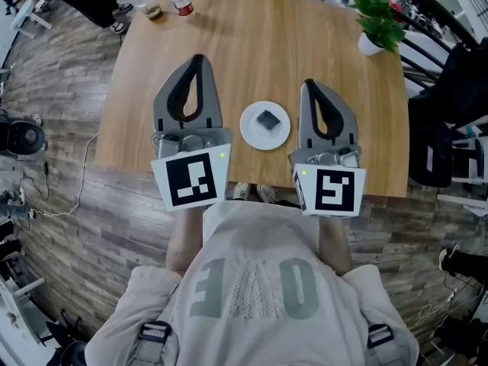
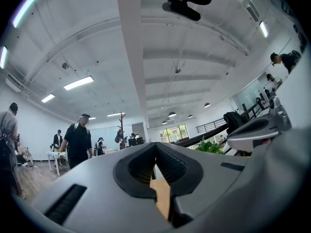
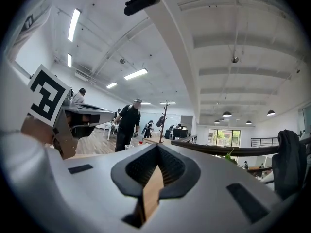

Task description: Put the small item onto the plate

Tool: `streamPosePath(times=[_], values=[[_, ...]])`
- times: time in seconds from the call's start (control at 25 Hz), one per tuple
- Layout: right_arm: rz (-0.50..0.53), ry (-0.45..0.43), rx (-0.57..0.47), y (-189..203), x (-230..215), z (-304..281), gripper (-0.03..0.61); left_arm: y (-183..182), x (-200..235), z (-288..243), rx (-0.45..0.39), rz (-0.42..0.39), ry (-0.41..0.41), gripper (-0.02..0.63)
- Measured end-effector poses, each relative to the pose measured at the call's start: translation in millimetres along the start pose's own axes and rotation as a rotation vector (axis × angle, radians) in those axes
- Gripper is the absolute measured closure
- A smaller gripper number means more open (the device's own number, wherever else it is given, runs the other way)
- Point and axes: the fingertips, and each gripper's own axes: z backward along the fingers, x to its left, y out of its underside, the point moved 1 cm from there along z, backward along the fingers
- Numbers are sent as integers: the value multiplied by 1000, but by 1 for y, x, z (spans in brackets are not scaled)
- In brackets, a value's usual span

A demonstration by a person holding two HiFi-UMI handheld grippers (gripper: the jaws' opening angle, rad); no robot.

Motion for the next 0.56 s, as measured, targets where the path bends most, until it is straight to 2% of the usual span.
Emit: streamPosePath(times=[0.56], values=[[-19,17,18,3,-2,5,561,7,-4,-3,19,66,38,604]])
